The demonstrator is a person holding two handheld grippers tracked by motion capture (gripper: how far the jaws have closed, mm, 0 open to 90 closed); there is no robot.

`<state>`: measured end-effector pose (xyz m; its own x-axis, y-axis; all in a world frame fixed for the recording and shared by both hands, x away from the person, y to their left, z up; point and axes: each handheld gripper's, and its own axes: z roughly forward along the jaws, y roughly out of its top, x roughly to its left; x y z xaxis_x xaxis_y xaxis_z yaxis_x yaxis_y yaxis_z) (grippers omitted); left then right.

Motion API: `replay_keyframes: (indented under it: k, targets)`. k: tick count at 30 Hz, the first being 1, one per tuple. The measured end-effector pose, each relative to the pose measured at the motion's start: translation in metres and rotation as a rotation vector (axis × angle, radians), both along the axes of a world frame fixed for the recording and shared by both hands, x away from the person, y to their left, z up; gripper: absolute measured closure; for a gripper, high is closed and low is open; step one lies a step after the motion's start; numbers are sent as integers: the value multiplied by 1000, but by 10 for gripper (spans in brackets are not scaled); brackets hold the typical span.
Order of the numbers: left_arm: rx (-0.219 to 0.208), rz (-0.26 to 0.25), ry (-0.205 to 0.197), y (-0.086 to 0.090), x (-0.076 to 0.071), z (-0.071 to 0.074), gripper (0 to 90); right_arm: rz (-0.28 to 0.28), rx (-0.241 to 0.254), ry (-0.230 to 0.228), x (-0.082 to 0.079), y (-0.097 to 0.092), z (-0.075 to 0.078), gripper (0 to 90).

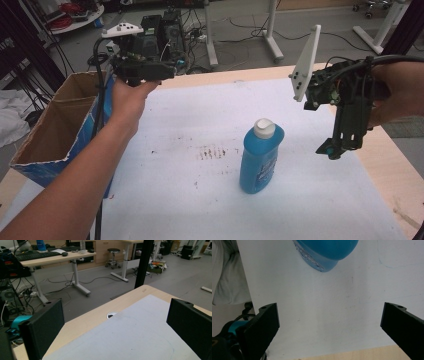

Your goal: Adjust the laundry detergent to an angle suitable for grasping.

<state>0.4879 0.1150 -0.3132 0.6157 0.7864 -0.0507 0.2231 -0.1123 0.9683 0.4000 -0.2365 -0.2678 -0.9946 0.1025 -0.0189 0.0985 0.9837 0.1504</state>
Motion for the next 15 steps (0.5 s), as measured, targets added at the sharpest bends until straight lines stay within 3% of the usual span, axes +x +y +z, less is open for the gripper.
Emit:
replay_keyframes:
  k: [6,8,15]
  targets:
    - [0,1,-16,-2,-4,-17,16,-3,-1,8,0,0,-2,14]
    - [-15,-17,-13,-2,-6,-26,16,-4,1,10,0,0,-3,14]
    - [-12,-48,-12,-7,-10,-43,16,-4,-2,15,2,1,-6,14]
